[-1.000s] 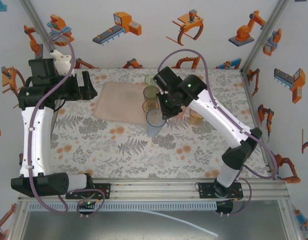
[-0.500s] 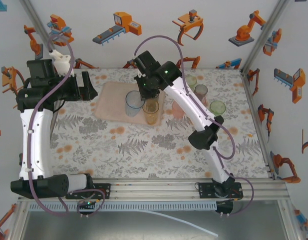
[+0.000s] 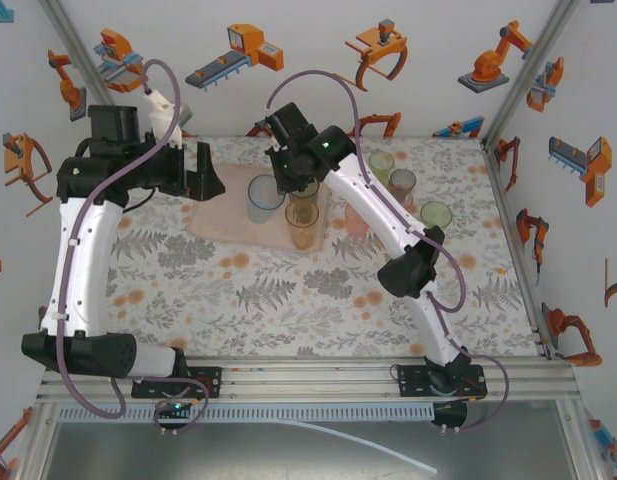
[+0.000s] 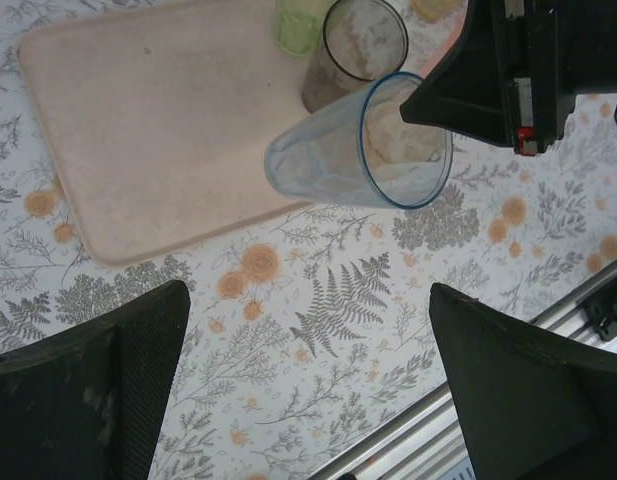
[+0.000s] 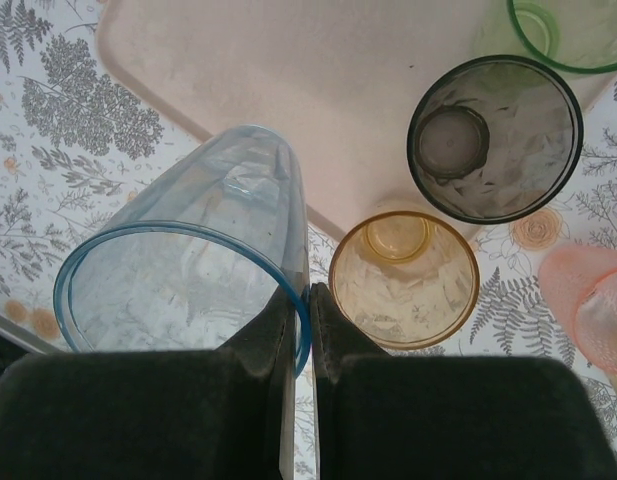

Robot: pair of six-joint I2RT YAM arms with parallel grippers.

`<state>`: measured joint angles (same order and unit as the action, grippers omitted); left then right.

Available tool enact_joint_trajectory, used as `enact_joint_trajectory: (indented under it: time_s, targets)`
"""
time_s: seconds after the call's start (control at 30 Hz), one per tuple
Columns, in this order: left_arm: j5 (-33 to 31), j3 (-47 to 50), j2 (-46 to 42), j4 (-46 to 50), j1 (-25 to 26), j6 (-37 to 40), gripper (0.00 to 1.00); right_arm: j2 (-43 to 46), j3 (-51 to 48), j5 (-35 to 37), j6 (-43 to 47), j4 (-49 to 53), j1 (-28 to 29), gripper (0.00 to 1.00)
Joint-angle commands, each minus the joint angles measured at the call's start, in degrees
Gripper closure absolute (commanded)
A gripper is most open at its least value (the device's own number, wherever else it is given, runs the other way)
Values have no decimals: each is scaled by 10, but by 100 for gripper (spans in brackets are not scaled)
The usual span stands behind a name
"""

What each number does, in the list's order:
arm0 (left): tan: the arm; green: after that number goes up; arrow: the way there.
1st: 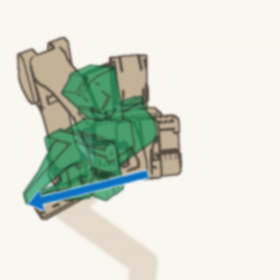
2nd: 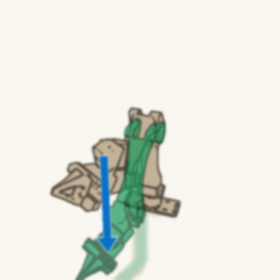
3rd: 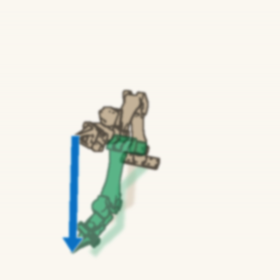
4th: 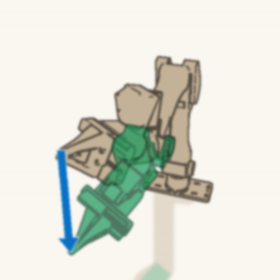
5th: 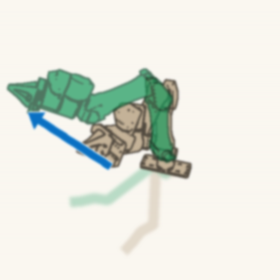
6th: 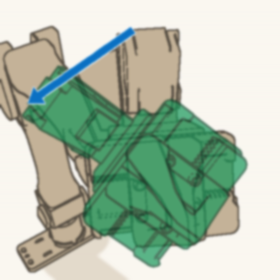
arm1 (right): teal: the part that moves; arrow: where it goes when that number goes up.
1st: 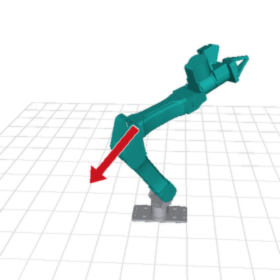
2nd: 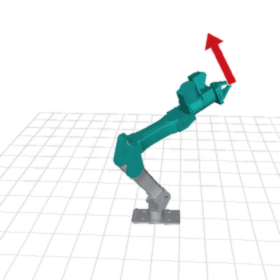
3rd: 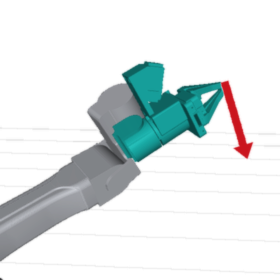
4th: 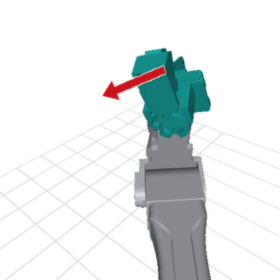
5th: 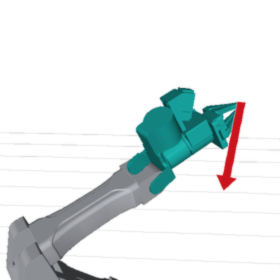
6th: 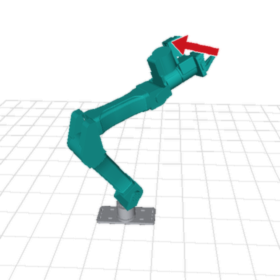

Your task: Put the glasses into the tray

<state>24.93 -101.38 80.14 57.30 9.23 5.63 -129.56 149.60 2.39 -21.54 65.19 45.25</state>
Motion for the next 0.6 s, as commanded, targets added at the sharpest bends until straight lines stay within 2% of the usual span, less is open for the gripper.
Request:
enact_joint_trajectory:
  time_s: [0.0,0.13,0.57]
  targets:
    - [-35,-25,19,3,13,5,3,4,5,15,4,-30,8,98]
    - [-49,-30,43,-4,29,-10,0,4,4,43,8,-34,19,98]
    - [-113,-23,73,-40,89,-31,8,15,-33,103,-33,-87,42,98]
